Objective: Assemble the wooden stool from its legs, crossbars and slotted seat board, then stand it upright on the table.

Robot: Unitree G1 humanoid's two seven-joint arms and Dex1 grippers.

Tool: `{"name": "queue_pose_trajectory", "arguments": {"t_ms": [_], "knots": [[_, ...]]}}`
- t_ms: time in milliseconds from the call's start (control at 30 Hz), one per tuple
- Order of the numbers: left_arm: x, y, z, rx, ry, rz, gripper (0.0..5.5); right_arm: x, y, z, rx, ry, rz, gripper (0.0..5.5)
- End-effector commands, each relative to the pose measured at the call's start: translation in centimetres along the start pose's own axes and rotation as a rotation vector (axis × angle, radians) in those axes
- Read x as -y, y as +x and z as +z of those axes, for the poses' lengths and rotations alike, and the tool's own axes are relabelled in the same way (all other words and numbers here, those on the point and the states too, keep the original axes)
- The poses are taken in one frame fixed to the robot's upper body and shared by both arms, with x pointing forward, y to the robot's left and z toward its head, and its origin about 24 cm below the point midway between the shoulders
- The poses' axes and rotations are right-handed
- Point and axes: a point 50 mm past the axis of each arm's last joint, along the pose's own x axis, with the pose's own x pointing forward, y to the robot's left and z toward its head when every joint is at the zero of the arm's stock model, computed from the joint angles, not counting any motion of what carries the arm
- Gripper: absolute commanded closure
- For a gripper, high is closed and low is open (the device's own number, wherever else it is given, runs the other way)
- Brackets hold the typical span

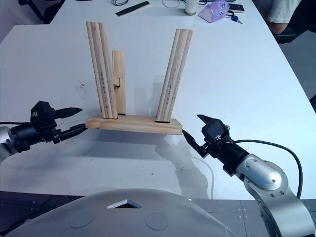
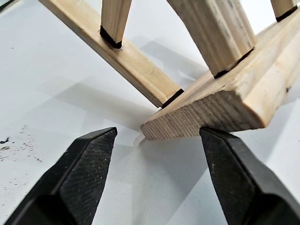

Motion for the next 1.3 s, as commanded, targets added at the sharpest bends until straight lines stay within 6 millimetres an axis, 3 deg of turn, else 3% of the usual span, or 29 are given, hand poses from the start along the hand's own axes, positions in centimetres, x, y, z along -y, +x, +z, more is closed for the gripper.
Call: {"name": "queue_pose_trajectory", "arguments": {"t_ms": [33,400,667,900,1100,1300], "knots": [[2.9,1.0,1.8,0.119,0.026,-0.282,2.20,-2.7,0.0,2.0,0.147,0.034,0.245,2.03],[1.4,-0.3,3.6,0.073,0.050,-0.385,2.20,-1.2,-1.1,3.7,0.199,0.047,0.259,2.03],[-1.5,0.5,0.8,-0.045,0.210,-0.304,2.20,1.8,-2.2,2.8,0.143,0.110,0.263,2.03],[-3.3,0.9,-0.9,-0.049,0.263,-0.199,2.20,3.6,-1.9,-1.8,-0.026,0.069,0.144,2.03],[-4.0,1.5,-3.4,-0.095,0.327,-0.119,2.20,1.9,-1.4,-5.8,-0.124,0.052,0.115,2.03],[-3.0,3.9,-5.4,-0.109,0.432,-0.126,2.20,0.3,0.8,-7.3,-0.107,0.067,0.085,2.03]]}}
